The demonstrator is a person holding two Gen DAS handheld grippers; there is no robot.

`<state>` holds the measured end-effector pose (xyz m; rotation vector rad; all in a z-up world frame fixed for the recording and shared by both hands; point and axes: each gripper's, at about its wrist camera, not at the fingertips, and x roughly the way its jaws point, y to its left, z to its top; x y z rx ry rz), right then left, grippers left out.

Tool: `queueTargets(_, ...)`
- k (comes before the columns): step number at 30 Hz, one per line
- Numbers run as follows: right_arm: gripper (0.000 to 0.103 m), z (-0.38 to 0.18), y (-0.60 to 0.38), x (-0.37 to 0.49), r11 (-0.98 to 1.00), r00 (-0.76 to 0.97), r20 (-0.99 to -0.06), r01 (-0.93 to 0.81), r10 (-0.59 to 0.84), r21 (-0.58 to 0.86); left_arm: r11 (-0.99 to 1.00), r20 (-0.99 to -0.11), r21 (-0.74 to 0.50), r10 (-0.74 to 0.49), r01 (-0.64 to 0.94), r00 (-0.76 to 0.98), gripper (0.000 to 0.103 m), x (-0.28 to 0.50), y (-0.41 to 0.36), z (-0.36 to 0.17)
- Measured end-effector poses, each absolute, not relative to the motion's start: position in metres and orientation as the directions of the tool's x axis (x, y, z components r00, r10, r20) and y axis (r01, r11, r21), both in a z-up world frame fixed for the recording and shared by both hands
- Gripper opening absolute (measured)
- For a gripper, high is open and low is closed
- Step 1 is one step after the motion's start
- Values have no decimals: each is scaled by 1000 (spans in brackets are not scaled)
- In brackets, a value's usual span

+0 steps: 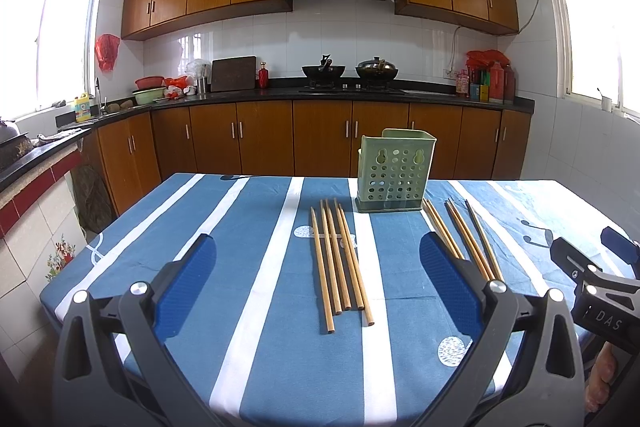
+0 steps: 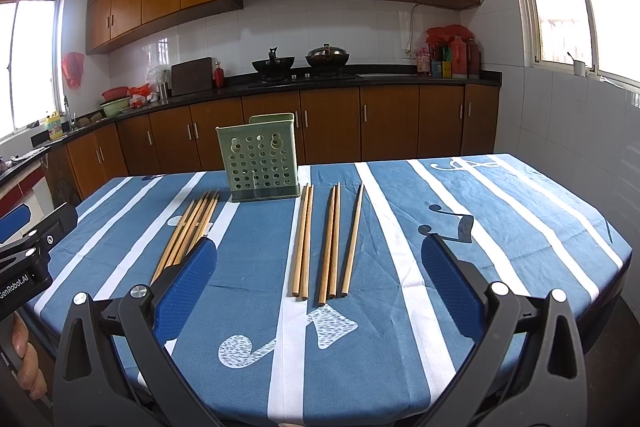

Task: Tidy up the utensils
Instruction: 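Grasp a wooden chopstick with the left tool while the right tool grasps another chopstick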

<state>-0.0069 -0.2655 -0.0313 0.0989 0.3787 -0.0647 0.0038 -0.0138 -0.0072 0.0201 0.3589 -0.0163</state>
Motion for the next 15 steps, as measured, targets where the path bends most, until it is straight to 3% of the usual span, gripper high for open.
queueTargets(7,101,-34,-274,3,991,910,-409,107,-67,77,1000,-381,18,5,2,925,99,15,-15,-12)
queueTargets(11,99,-46,-293,43,981,837,-532,185,-126,59,1000,-457,-3,13,-16,889,99,42,0,-17)
queueTargets(15,77,-70,-321,92,967,741,-667,220,-82,126,999,-566,-34,13,-39,824,99,76,17,-28)
